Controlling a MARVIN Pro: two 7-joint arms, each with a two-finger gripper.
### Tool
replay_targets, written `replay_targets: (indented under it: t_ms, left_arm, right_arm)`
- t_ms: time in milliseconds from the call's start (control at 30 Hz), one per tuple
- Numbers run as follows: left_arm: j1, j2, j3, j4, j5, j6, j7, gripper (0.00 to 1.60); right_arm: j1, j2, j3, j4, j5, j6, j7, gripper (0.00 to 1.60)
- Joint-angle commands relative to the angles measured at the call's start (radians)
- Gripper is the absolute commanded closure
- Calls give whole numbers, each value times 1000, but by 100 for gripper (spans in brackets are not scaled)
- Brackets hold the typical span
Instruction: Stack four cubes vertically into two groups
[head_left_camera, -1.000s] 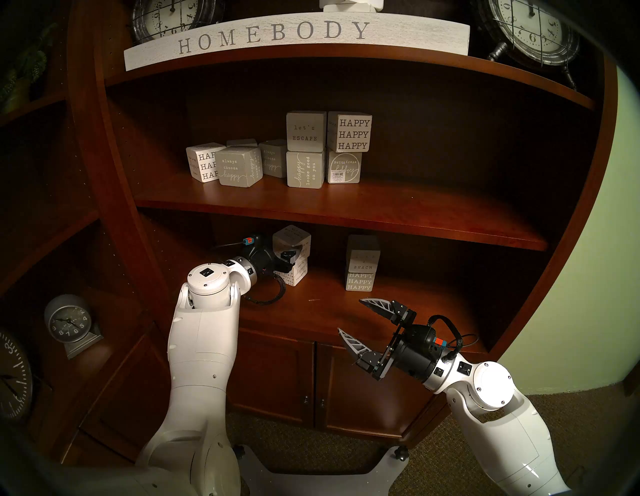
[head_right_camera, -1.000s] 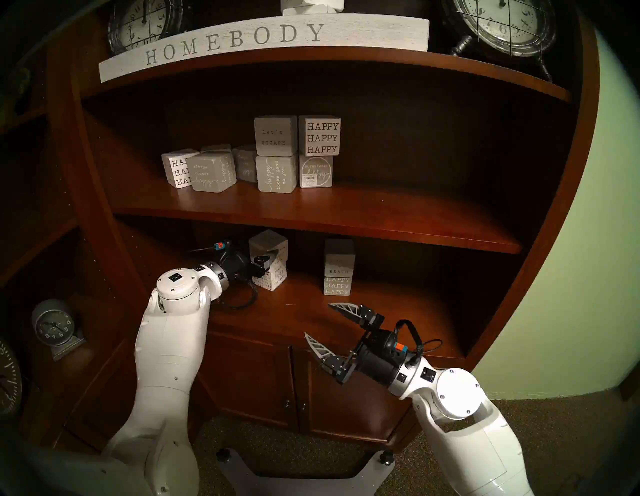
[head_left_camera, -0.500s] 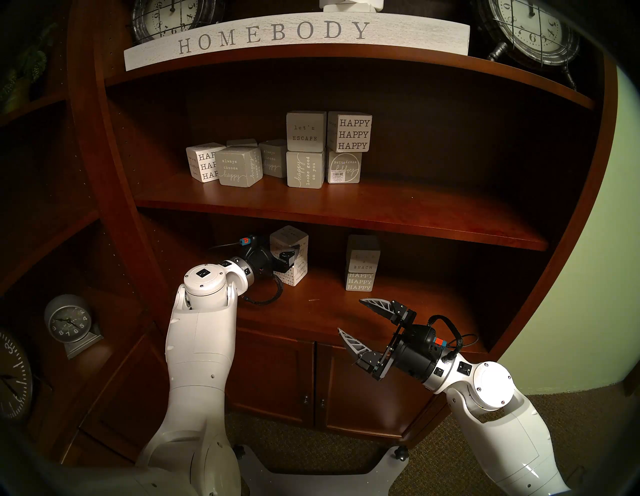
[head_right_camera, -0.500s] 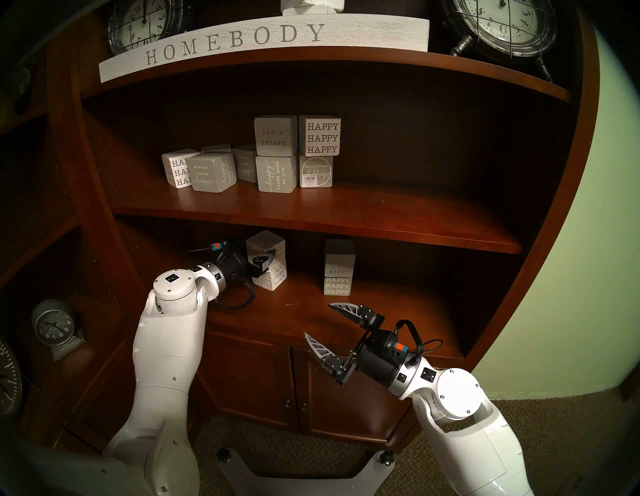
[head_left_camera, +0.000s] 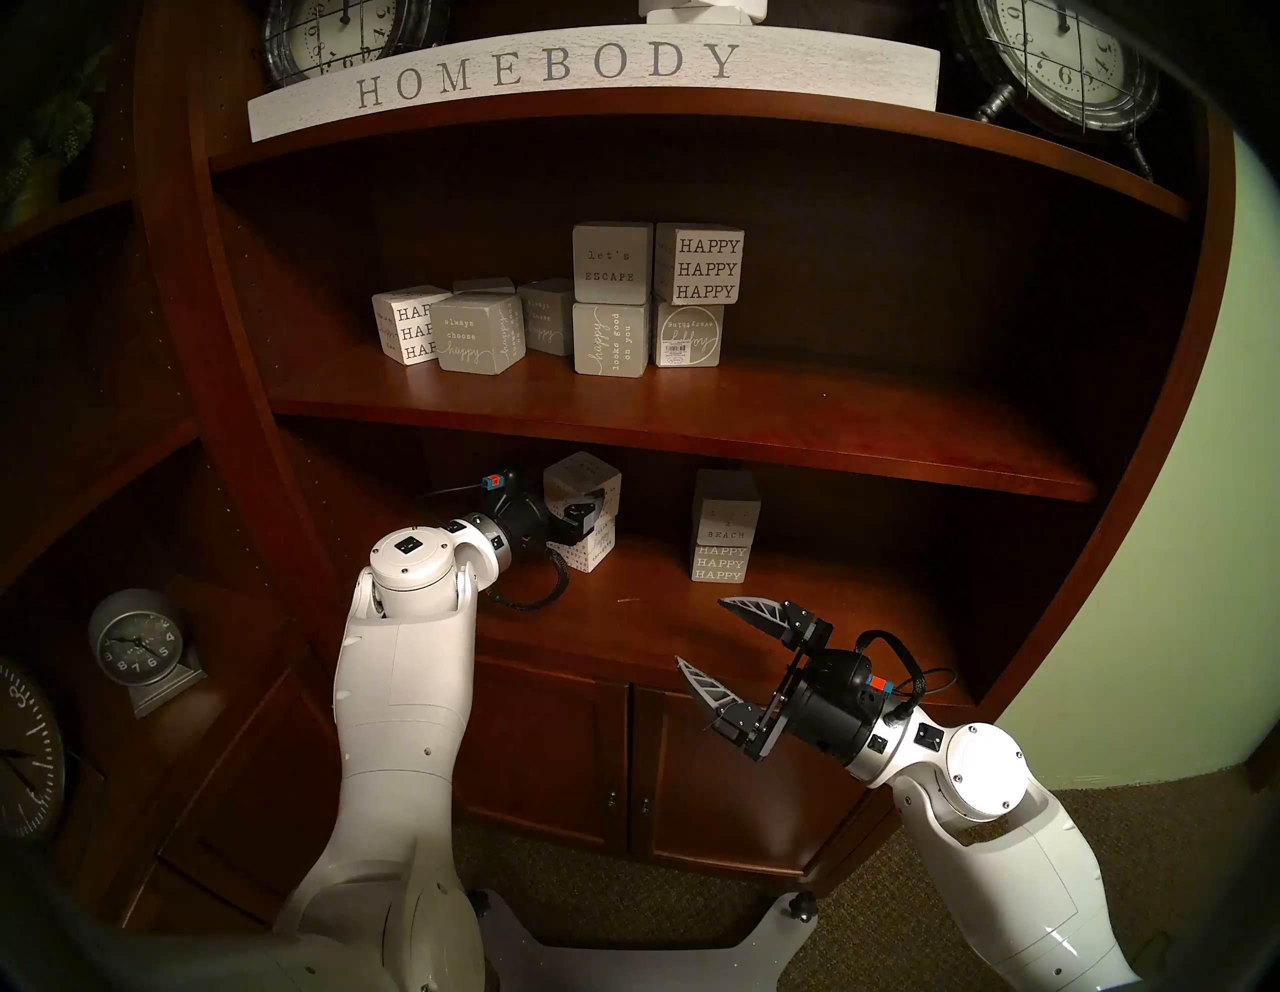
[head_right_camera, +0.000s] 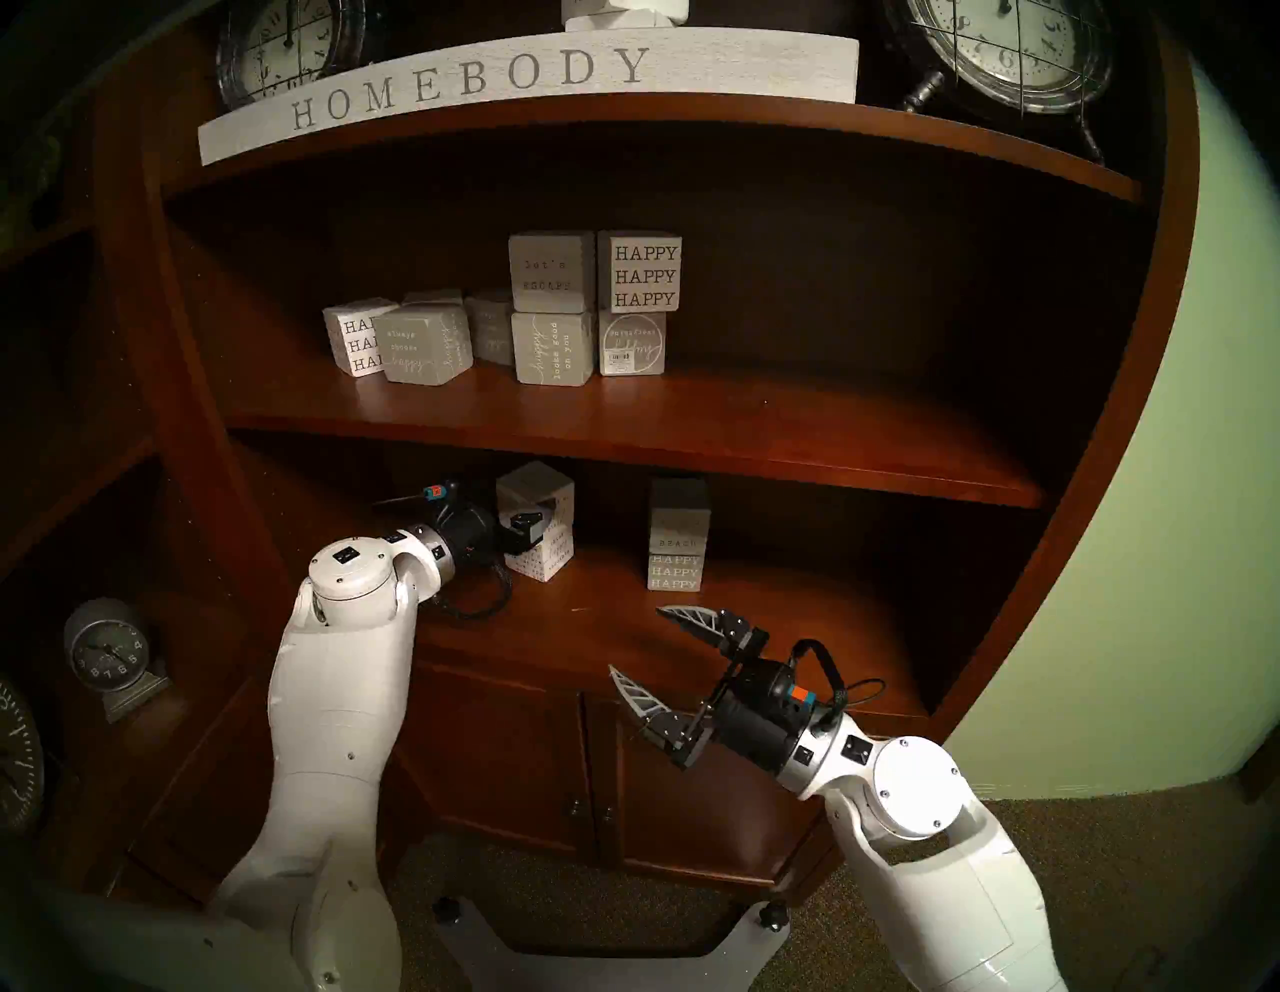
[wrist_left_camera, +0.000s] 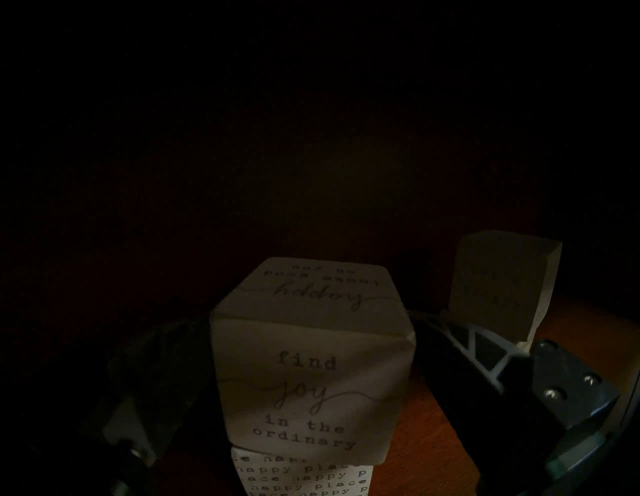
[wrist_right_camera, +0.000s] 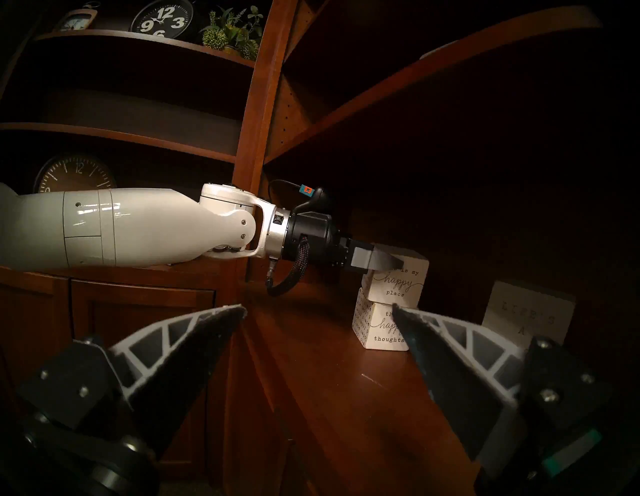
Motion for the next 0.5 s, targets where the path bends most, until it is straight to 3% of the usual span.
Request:
replay_targets:
  t_ms: [0, 467]
  left_arm:
    - [-22, -3, 1, -24, -4, -2, 1, 0]
    - [-26, 0, -6, -13, -6, -8, 4, 0]
  right_arm:
    - [2, -2, -2, -21, 3, 1, 1, 0]
    - [2, -3, -2, -21, 2, 1, 2, 0]
